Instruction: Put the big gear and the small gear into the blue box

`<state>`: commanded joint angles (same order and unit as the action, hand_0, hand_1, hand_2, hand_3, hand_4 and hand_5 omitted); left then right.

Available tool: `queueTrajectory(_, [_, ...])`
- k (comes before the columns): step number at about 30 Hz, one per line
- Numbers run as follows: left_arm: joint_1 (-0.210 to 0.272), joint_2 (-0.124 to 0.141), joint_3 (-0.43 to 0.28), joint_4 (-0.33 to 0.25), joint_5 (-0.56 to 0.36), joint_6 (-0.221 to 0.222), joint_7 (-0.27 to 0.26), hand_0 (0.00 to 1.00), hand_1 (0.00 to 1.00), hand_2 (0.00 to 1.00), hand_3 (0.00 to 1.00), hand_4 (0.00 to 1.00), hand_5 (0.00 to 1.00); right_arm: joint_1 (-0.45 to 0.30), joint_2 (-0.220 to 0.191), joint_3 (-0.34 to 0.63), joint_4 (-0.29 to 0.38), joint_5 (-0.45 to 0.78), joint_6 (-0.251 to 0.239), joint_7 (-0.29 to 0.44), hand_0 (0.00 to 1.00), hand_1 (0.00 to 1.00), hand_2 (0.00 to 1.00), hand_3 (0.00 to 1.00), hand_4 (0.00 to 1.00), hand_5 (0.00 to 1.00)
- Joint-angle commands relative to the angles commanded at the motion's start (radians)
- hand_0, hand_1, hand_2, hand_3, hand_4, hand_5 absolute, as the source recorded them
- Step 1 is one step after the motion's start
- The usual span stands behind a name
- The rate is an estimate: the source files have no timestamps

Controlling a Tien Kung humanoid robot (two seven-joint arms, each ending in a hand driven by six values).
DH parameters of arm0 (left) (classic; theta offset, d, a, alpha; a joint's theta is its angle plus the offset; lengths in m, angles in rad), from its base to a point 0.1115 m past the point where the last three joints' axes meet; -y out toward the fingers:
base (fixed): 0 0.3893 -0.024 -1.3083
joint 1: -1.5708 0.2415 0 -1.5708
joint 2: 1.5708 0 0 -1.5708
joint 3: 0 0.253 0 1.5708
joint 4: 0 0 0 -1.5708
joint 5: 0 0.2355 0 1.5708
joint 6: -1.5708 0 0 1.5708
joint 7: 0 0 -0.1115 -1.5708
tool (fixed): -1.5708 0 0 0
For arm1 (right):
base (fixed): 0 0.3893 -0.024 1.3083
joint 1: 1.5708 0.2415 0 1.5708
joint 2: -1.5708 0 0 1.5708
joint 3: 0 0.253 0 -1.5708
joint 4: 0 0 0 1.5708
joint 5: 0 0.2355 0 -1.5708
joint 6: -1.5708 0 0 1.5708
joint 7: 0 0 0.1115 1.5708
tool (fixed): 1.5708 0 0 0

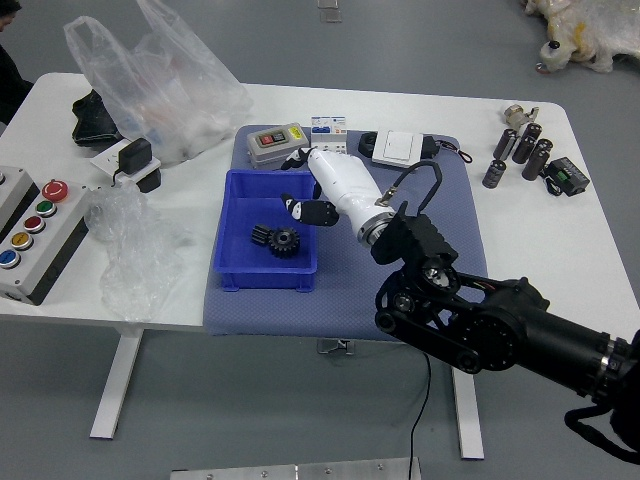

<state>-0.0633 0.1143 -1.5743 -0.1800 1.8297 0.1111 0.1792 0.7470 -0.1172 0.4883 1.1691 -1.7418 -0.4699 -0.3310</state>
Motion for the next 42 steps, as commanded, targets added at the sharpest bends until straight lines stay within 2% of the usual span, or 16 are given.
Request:
queueTrajectory(4, [0.003,-0.005,-0.003,0.000,-0.001,0.002,0.001,0.715,0.685,0.654,0.678,0.688,0.378,-0.047,-0.023,0.091,0.007,0.076,-0.071,0.080,0.213,0.376,0.734,0.690,0.670,0.218])
queueTrajectory(5, [0.004,-0.006,-0.004,0.000,0.000,0.002,0.002,0.716,0.685,0.655,0.678,0.687,0.379,-0.060,-0.028,0.115,0.003,0.103,-0.082,0.105,0.436,0.608,0.713,0.687,0.661,0.222])
queueTrajectory(10, [0.006,-0.009,-0.007,0.000,0.000,0.005,0.000,0.716,0.685,0.655,0.678,0.687,0.379,-0.122,-0.049,0.225,-0.003,0.268,-0.088,0.235,0.436,0.608,0.713,0.687,0.661,0.222])
queueTrajectory(11, [0.006,-0.009,-0.007,0.000,0.001,0.005,-0.001,0.716,0.685,0.654,0.679,0.687,0.378,-0.137,-0.054,0.251,-0.001,0.307,-0.083,0.266,0.709,0.673,0.702,0.677,0.694,0.283])
queueTrajectory(16, [0.001,-0.013,0.012,0.000,-0.015,0.005,-0.011,0.716,0.685,0.654,0.679,0.687,0.378,-0.218,-0.079,0.360,0.022,0.481,-0.059,0.396,0.709,0.673,0.702,0.677,0.694,0.283])
queueTrajectory(17, [0.001,-0.014,0.030,0.000,-0.033,0.006,-0.018,0.716,0.685,0.653,0.679,0.686,0.377,-0.238,-0.087,0.384,0.027,0.519,-0.051,0.425,0.750,0.692,0.698,0.663,0.696,0.303])
queueTrajectory(18, [0.001,-0.014,0.044,0.000,-0.046,0.006,-0.024,0.716,0.685,0.653,0.679,0.686,0.377,-0.251,-0.092,0.400,0.028,0.551,-0.046,0.447,0.750,0.692,0.698,0.663,0.696,0.303])
queueTrajectory(22, [-0.005,-0.014,0.104,0.000,-0.102,0.006,-0.051,0.716,0.685,0.653,0.679,0.686,0.377,-0.291,-0.094,0.423,0.021,0.686,-0.015,0.540,0.750,0.692,0.698,0.663,0.696,0.303])
queueTrajectory(25, [-0.013,-0.017,0.112,0.000,-0.103,0.009,-0.057,0.714,0.672,0.637,0.679,0.684,0.376,-0.311,-0.091,0.438,0.030,0.760,-0.006,0.586,0.763,0.702,0.701,0.661,0.699,0.320])
queueTrajectory(28, [-0.018,-0.018,0.104,0.000,-0.082,0.021,-0.057,0.714,0.672,0.637,0.679,0.684,0.376,-0.327,-0.099,0.447,0.038,0.827,-0.002,0.607,0.763,0.702,0.701,0.661,0.699,0.320])
queueTrajectory(29, [-0.019,-0.018,0.101,0.000,-0.075,0.026,-0.057,0.726,0.684,0.637,0.679,0.683,0.374,-0.331,-0.102,0.447,0.037,0.844,-0.002,0.610,0.735,0.728,0.804,0.684,0.723,0.367])
queueTrajectory(34, [-0.024,-0.014,0.102,0.000,-0.065,0.037,-0.057,0.726,0.684,0.637,0.679,0.683,0.374,-0.359,-0.118,0.474,0.043,0.884,-0.005,0.622,0.735,0.728,0.804,0.684,0.723,0.367])
queueTrajectory(35, [-0.024,-0.014,0.105,0.000,-0.066,0.037,-0.057,0.729,0.693,0.645,0.678,0.682,0.371,-0.367,-0.120,0.482,0.045,0.886,-0.005,0.623,0.710,0.718,0.820,0.706,0.709,0.344])
queueTrajectory(42, [-0.027,-0.007,0.114,0.000,-0.062,0.025,-0.053,0.724,0.681,0.636,0.679,0.681,0.371,-0.432,-0.128,0.523,0.050,0.894,0.002,0.623,0.697,0.714,0.800,0.700,0.706,0.346])
